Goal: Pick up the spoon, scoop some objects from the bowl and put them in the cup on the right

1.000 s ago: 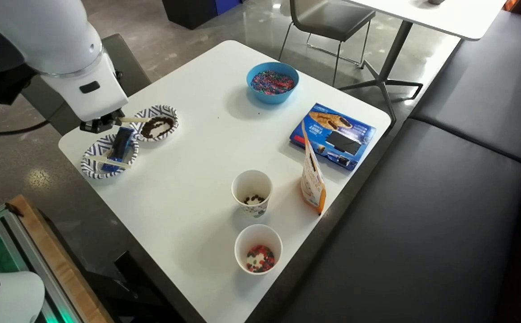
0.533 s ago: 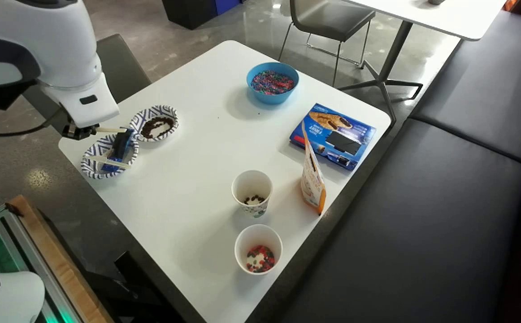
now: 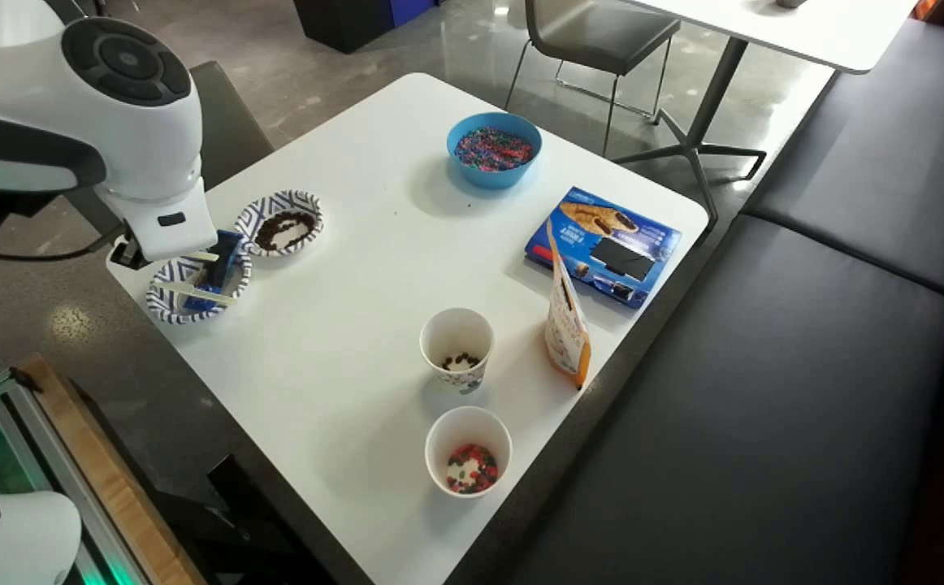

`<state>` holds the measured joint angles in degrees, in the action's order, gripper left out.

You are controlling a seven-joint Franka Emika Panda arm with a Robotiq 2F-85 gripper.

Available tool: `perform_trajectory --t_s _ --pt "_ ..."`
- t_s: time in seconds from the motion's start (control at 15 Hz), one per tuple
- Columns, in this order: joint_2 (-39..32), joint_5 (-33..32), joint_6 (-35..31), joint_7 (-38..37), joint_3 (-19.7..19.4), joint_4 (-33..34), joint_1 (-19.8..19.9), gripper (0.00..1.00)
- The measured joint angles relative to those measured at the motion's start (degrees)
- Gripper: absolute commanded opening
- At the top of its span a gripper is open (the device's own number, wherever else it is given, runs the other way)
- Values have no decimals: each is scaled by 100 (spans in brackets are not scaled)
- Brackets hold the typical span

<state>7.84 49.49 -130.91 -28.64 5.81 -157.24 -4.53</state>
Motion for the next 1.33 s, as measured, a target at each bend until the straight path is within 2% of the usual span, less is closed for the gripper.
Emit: perform_trajectory --t_s 0.47,1.0,1.07,1.13,1.33 --pt "-756 542 -711 94 171 271 -160 4" --pt "-1364 601 -742 93 178 526 -209 4" --pt "-1407 601 -743 93 178 544 -209 30" --pt "-1439 601 -743 93 178 560 -209 40" --pt "-1484 601 -740 87 178 590 -219 60"
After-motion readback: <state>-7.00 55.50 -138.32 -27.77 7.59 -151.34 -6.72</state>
